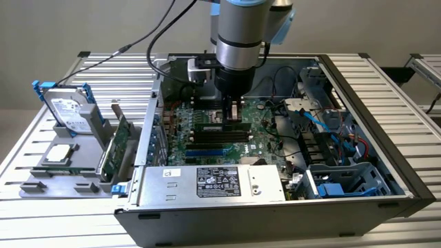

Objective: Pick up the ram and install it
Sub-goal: 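Insert the ram into the slot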

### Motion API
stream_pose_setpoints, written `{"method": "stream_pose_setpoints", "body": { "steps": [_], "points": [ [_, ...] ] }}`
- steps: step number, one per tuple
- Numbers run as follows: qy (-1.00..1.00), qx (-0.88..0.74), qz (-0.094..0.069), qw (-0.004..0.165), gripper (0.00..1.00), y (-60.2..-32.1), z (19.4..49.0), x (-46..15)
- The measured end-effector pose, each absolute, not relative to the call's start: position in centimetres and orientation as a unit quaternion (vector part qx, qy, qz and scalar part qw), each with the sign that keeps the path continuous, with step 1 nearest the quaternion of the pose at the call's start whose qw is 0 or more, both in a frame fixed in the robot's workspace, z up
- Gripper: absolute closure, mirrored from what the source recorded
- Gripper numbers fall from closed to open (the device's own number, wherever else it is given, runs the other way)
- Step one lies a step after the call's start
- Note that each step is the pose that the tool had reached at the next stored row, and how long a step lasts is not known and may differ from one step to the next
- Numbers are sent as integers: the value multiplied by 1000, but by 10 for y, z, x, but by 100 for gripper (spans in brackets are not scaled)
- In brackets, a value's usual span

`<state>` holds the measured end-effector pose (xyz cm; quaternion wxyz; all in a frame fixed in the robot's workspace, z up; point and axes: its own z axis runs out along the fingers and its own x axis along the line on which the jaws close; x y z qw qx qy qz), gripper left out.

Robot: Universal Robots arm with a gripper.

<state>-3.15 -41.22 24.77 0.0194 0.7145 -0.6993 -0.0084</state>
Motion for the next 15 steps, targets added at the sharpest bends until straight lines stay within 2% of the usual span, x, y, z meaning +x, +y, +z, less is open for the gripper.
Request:
{"method": "stream_pose_setpoints", "body": {
  "steps": [15],
  "points": [
    [-698, 716, -9, 20, 85, -411, 229, -32]
  ]
}}
